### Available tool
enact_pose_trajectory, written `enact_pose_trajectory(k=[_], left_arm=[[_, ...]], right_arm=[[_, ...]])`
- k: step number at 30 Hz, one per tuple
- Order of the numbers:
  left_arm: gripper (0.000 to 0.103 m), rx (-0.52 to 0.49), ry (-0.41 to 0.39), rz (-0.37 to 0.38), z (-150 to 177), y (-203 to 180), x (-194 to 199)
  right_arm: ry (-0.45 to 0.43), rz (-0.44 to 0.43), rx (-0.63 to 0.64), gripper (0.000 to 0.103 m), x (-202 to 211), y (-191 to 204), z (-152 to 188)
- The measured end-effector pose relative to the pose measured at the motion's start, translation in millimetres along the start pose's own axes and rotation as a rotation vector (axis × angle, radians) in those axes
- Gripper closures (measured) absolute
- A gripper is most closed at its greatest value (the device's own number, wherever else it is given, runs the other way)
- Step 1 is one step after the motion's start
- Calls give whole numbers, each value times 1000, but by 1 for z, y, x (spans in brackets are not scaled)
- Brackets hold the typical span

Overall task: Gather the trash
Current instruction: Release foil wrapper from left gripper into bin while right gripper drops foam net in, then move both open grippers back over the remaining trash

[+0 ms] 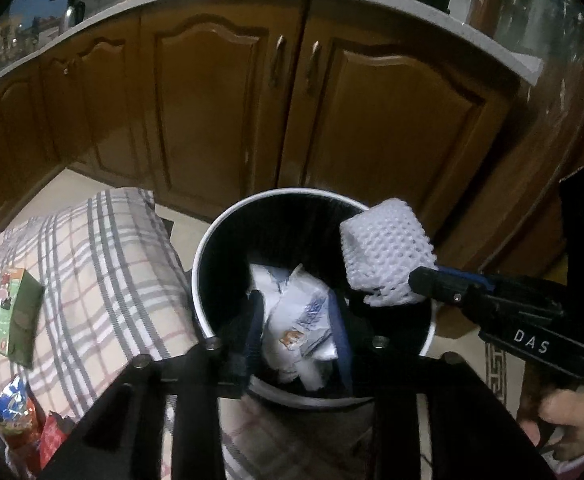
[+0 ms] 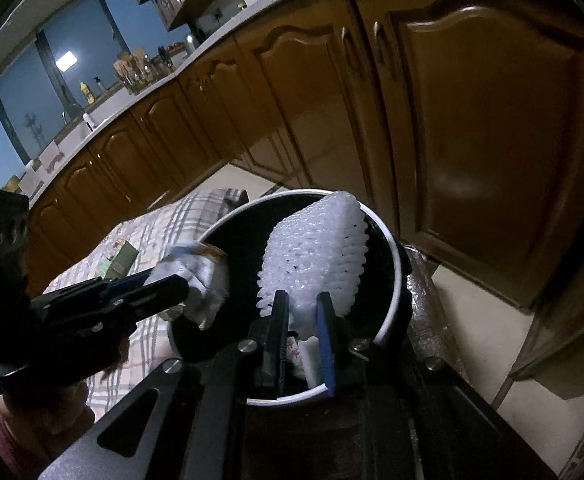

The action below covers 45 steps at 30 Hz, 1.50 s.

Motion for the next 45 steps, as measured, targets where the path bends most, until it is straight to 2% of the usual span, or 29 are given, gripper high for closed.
enact_pose_trajectory(k=[1,3,4,6,10,12,15,23,31,38,45], left_arm=[[59,2,1,0,1,0,-1],[44,4,-5,-6,2,0,2],[43,5,-8,-11,2,0,3],[42,3,-15,-17,6,1,8],[39,33,-30,-15,22,5,26],[37,47,-40,-11,34,9,38],[35,56,-55,-22,56,11,56],[34,100,-58,-18,118,22,105],[34,128,-85,-91,169,53,164],[34,247,-85,-145,210,92,209],[34,338,-78,-193,243,123,239]], right_arm=[[6,0,-5,80,-1,-2,0],[10,-2,-16,75,-2,-4,1],[10,-3,-21,73,-1,-5,2],[4,-12,-31,64,0,-6,1],[-25,-19,-41,55,11,-2,7],[-42,-30,-49,36,16,1,10],[-78,-46,-62,20,25,9,21],[-79,-74,-88,18,32,36,58],[-49,-130,-89,18,36,71,88],[-4,-175,-53,18,30,108,112],[46,-246,39,18,19,166,131]])
Point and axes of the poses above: each gripper's, at about its wrist camera, not at the fingertips, and x roughly against the way its jaws point, y to its left, z to its underside, the point moved 2 cm from there along -x, roughly the way its jaws point, and after that the axes turned 1 degree about -z, right-handed, at the moved point
